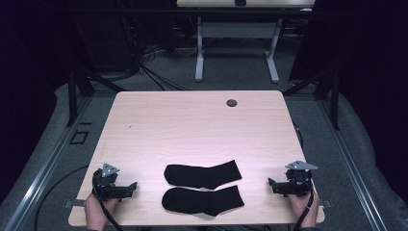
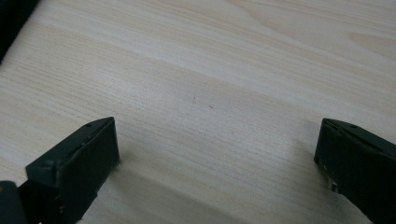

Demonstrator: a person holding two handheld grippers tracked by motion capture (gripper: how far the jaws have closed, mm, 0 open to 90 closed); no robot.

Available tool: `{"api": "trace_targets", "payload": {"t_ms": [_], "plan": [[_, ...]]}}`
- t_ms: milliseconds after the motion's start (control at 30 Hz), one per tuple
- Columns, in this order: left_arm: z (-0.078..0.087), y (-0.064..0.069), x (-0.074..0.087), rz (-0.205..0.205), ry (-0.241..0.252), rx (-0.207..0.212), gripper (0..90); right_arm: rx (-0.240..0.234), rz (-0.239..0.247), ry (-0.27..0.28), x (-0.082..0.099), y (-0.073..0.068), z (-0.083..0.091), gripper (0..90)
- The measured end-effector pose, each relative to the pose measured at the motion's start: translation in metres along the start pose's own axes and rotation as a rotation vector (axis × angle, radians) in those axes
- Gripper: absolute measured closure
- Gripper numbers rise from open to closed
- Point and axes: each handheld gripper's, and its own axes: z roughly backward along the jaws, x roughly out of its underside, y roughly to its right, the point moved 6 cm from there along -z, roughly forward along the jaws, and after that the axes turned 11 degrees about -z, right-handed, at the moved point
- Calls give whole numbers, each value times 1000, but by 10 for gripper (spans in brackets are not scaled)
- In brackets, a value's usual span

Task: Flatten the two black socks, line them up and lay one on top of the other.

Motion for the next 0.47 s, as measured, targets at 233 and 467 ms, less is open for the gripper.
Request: {"api": "trace_targets", "payload": {"t_ms": [233, 467], "plan": [[-1, 0, 1, 7, 36, -11, 0, 0, -10, 19, 0, -1, -1, 0], [-1, 0, 1, 5, 43, -12, 0, 4, -14, 24, 0, -1, -1, 0]]}}
